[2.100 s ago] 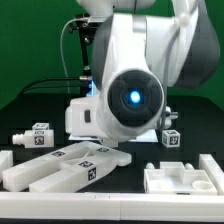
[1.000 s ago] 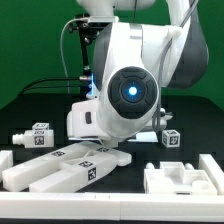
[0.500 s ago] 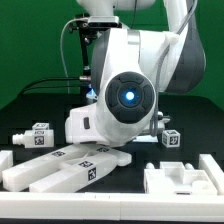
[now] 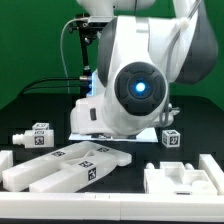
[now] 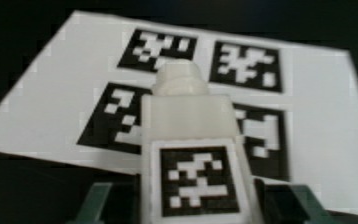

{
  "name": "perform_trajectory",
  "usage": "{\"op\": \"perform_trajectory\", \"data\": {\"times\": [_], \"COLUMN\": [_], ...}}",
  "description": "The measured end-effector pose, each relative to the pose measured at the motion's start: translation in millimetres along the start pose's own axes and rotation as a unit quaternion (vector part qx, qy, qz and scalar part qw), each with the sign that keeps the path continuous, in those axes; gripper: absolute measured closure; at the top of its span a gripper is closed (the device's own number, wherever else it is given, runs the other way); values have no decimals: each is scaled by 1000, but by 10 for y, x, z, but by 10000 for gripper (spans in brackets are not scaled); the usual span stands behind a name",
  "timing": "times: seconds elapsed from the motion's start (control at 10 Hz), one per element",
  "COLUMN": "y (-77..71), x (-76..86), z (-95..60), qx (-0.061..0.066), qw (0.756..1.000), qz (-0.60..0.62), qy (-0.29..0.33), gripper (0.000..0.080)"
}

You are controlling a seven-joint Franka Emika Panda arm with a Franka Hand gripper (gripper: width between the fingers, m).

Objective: Assemble chair

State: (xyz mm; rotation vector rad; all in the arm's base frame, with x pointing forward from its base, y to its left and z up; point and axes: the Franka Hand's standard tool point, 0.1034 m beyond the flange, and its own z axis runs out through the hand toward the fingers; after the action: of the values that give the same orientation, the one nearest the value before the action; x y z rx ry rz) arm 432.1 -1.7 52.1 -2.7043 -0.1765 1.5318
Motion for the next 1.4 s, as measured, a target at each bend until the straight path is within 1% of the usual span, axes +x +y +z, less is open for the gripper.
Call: {"op": "perform_trajectory", "data": {"times": [0.1,0.2,0.3,0.4,0.5,0.6,0.7,0.8,0.9,1.0,1.1,1.2,1.4], "y": [-39,-31,3,59,70,70,57,-141,-334,-426,-429,-412,-371], "x": [-124,-227,-220,-131,-115,-129,-92,-118,-125,-185,-206,-187,-143], "z": [-288,-502,-581,-488,-483,-523,-577,-775,-1124,-1372,-1483,-1438,-1494], "qx": [10,15,14,12,9,7,5,17,24,16,-1,0,-9], "qw": [1000,999,998,996,993,989,983,978,964,951,937,929,899], "qz": [0,1,3,8,8,8,12,21,10,-1,-16,-12,-7], "qy": [24,40,63,90,121,147,183,208,265,307,348,369,438], "gripper": [514,514,514,514,514,514,514,514,514,514,514,514,514]}}
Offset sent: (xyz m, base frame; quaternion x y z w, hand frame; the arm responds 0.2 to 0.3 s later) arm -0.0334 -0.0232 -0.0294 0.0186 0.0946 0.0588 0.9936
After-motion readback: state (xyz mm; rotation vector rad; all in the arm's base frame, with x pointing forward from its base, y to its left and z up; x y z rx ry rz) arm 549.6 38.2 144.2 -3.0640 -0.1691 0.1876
